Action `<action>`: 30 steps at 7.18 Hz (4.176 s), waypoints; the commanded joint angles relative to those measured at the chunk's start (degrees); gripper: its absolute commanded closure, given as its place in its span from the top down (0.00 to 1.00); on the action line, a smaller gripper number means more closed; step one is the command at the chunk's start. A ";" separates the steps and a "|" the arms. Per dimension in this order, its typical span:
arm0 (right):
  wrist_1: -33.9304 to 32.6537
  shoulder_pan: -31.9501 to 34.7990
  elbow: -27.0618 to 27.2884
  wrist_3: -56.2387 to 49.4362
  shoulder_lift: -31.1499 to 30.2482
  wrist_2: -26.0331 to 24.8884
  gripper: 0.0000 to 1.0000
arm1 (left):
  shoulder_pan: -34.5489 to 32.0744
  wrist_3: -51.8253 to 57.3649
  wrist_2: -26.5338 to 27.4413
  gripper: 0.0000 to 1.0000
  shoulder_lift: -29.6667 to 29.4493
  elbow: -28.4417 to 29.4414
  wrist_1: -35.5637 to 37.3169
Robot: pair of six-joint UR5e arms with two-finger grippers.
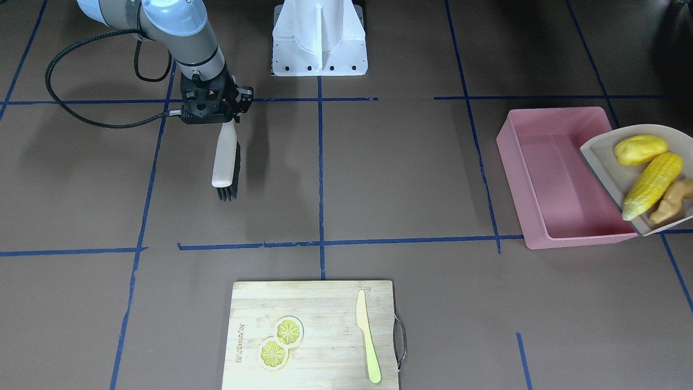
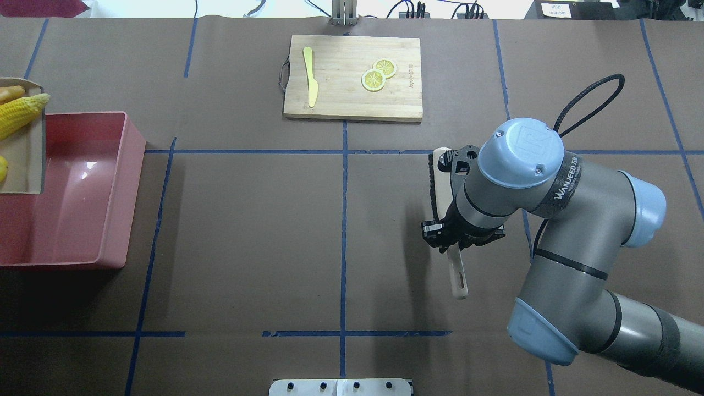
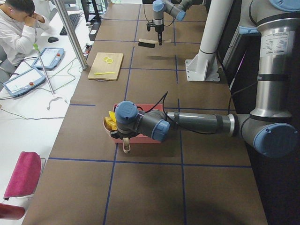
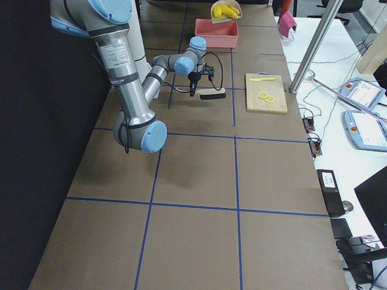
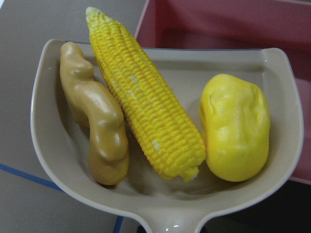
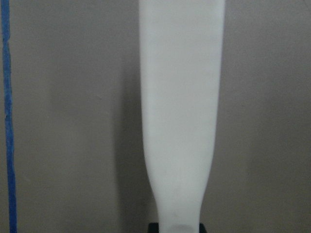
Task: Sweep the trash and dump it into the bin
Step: 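Tilt the dustpan over the pink bin with the left gripper to dump vegetables, then bring the empty dustpan back and set it on the table with the left gripper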
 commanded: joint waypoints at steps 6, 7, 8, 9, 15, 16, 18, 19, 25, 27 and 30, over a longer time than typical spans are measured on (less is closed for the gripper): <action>0.23 -0.27 -0.04 -0.08 -0.04 0.00 0.00 | 0.08 10.15 4.20 0.00 -3.97 -2.45 18.40; 0.23 -0.27 -0.04 -0.08 -0.13 0.00 0.00 | -0.09 10.14 5.16 0.00 -4.06 -3.15 19.21; 0.23 -0.27 -0.04 -0.08 -0.13 0.00 0.00 | -1.22 9.80 6.22 0.00 -4.59 -4.90 23.22; 0.23 -0.35 -0.04 -0.08 -0.04 0.00 0.00 | -1.15 9.97 11.10 0.00 -5.98 -7.18 24.04; 0.23 -0.79 -0.13 0.00 -0.04 -0.09 0.00 | -0.97 17.35 23.02 0.00 -5.91 -9.93 24.31; 0.23 -0.79 -0.13 0.00 -0.04 0.00 0.00 | -0.88 17.26 22.75 0.00 -6.00 -9.84 24.57; 0.31 -0.97 -0.13 0.00 -0.04 -0.09 0.00 | -0.88 15.87 17.87 0.00 -6.26 -8.79 24.84; 0.40 -0.97 -0.13 0.00 -0.04 -0.09 0.00 | -0.97 8.37 13.13 0.00 -6.09 -9.22 24.06; 0.40 -0.97 -0.30 0.00 0.14 -0.09 0.00 | -1.06 -42.77 1.14 0.00 -6.35 -12.82 9.59; 0.40 -0.88 -0.30 0.00 0.14 -0.09 0.00 | 0.34 -57.56 -2.63 0.00 -6.61 -12.83 -0.86; 0.40 -0.88 -0.13 0.00 -0.13 -0.09 0.00 | 11.92 -69.21 -3.97 0.00 -10.45 -14.76 -9.70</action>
